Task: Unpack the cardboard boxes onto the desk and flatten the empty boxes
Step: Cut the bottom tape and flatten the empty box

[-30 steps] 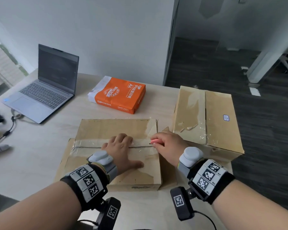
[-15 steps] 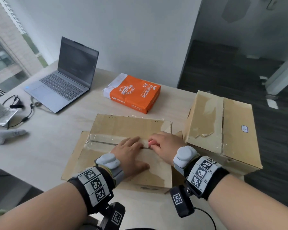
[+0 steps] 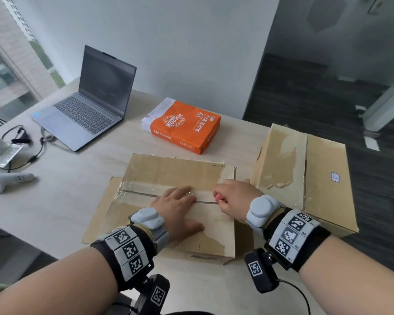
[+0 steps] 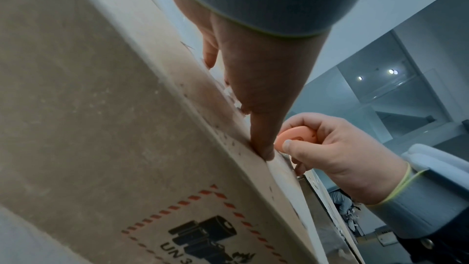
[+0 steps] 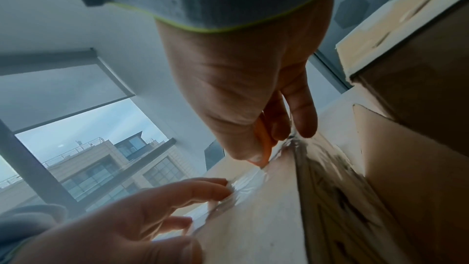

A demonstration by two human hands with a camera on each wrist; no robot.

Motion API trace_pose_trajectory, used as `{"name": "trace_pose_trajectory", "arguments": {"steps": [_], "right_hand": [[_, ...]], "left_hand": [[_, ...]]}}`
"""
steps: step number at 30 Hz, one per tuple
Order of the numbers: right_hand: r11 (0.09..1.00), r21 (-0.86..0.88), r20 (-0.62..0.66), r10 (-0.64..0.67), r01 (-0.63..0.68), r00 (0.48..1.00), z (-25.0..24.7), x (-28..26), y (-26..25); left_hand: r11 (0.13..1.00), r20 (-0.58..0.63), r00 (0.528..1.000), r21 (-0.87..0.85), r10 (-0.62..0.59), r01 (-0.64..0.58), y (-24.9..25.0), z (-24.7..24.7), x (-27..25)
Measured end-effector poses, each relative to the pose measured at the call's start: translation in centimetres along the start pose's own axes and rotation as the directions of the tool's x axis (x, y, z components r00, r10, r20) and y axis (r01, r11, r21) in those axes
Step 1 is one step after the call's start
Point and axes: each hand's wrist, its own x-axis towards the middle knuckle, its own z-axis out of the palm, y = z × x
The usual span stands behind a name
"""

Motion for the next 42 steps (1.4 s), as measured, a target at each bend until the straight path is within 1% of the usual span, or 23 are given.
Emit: {"name": "trace_pose_trajectory", "arguments": {"steps": [4,6,7,9,10,11,12,13,14,15,17,19,22,26,29,34,40,42], "right_hand": [[0.998,0.053,-0.079,0.028,-0.024,0.996,0.0,-1.4,1.2],[0.993,0.106,-0.09,0.054,-0.044,0.995,0.2,-2.3,2.2],[0.988,0.143,-0.094,0.069,-0.055,0.993,0.3,-2.6,2.6],[0.963,0.25,-0.142,0.144,-0.105,0.979,0.8,-3.4,3.5],[0.936,0.328,-0.183,0.196,-0.127,0.963,1.0,-3.4,3.7],[0.889,0.437,-0.229,0.255,-0.135,0.939,1.3,-3.5,3.7],[0.814,0.567,-0.256,0.317,-0.123,0.913,1.6,-3.4,3.7],[0.715,0.694,-0.261,0.365,-0.089,0.894,1.9,-3.5,3.6],[0.633,0.772,-0.253,0.394,-0.061,0.883,2.3,-3.5,3.5],[0.593,0.804,-0.249,0.402,-0.043,0.881,2.7,-3.4,3.5],[0.563,0.826,-0.234,0.394,-0.032,0.889,3.4,-3.5,3.5],[0.565,0.824,-0.228,0.39,-0.036,0.892,3.7,-3.3,3.3],[0.596,0.801,-0.242,0.408,-0.057,0.88,4.4,-3.1,3.6],[0.587,0.807,-0.233,0.416,-0.064,0.879,4.6,-3.0,3.7],[0.574,0.817,-0.226,0.42,-0.064,0.879,4.4,-3.2,3.4],[0.57,0.817,-0.203,0.422,-0.085,0.883,4.4,-3.5,3.0],[0.615,0.782,-0.209,0.41,-0.1,0.888,4.6,-3.9,2.5],[0.634,0.766,-0.209,0.409,-0.111,0.888,4.7,-4.0,2.5]], "left_hand": [[1.0,0.009,1.0,0.013,-0.009,0.009,0.6,-1.1,0.1],[0.999,0.009,1.0,0.046,-0.017,0.017,1.1,-1.6,0.2],[0.998,0.009,1.0,0.063,-0.01,0.01,1.3,-1.8,0.3],[0.995,0.027,0.998,0.083,0.061,-0.063,2.5,-1.9,0.8],[0.991,0.04,0.994,0.082,0.102,-0.105,3.0,-1.8,1.0],[0.987,0.053,0.989,0.078,0.137,-0.141,3.6,-1.7,1.2],[0.983,0.063,0.985,0.081,0.159,-0.164,4.2,-1.5,1.4],[0.98,0.072,0.983,0.092,0.171,-0.177,4.8,-1.3,1.4],[0.978,0.083,0.982,0.108,0.171,-0.179,5.2,-1.1,1.5],[0.976,0.093,0.982,0.125,0.165,-0.176,5.5,-0.8,1.4],[0.974,0.102,0.982,0.149,0.159,-0.173,5.8,-0.3,1.2],[0.978,0.092,0.985,0.136,0.147,-0.159,5.8,-0.2,1.2],[0.984,0.093,0.988,0.122,0.122,-0.133,6.0,-0.4,1.6],[0.985,0.114,0.99,0.145,0.083,-0.099,6.8,-1.2,2.1],[0.982,0.155,0.986,0.17,0.06,-0.086,7.4,-1.8,2.8],[0.971,0.245,0.969,0.218,0.045,-0.1,7.5,-2.4,3.7],[0.988,0.279,0.96,0.142,0.014,-0.056,6.5,-2.3,4.3],[0.988,0.281,0.96,0.145,0.005,-0.048,6.2,-2.2,4.3]]}}
